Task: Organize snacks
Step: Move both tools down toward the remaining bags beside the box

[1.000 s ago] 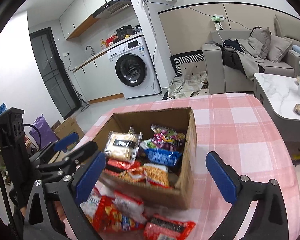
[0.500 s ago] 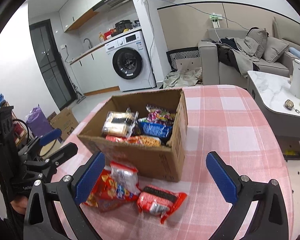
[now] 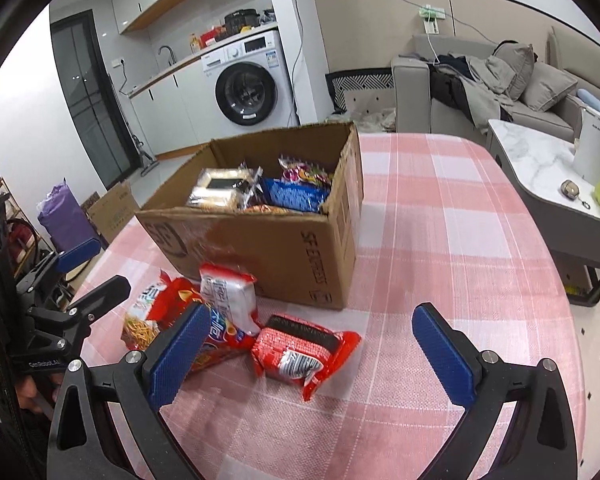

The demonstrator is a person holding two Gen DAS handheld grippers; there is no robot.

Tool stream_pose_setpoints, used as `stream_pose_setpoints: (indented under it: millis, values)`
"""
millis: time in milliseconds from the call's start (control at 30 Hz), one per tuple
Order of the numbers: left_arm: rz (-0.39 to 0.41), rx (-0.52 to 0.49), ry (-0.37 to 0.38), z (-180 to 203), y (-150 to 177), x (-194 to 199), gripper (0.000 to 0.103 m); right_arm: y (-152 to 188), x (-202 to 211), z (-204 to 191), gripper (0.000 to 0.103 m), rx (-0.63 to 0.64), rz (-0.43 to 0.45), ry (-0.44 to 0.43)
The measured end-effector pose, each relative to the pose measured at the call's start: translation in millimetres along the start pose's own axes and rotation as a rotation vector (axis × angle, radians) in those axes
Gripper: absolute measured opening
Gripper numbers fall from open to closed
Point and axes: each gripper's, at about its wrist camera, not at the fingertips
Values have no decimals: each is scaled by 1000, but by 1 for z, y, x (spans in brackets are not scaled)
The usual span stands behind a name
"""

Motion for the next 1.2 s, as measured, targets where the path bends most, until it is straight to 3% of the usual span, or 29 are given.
stream_pose_setpoints:
  millis: [467,733,1200]
  values:
    - [-100,-40,9,2,11,-12,103,8,-20,1,103,22,-85,26]
    - [-175,8,51,-6,13,-28,103,12,-31,4,103,15,-120,38]
    - [-223,24,65,0,22,-49,103,24,-61,-3,103,21,-185,44]
Point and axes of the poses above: each gripper's, at about its wrist camera, not at the fingertips, and x roughly against the way its jaws point, z to its right, y to its underside, and after that the axes turned 7 degrees about -y, right-handed
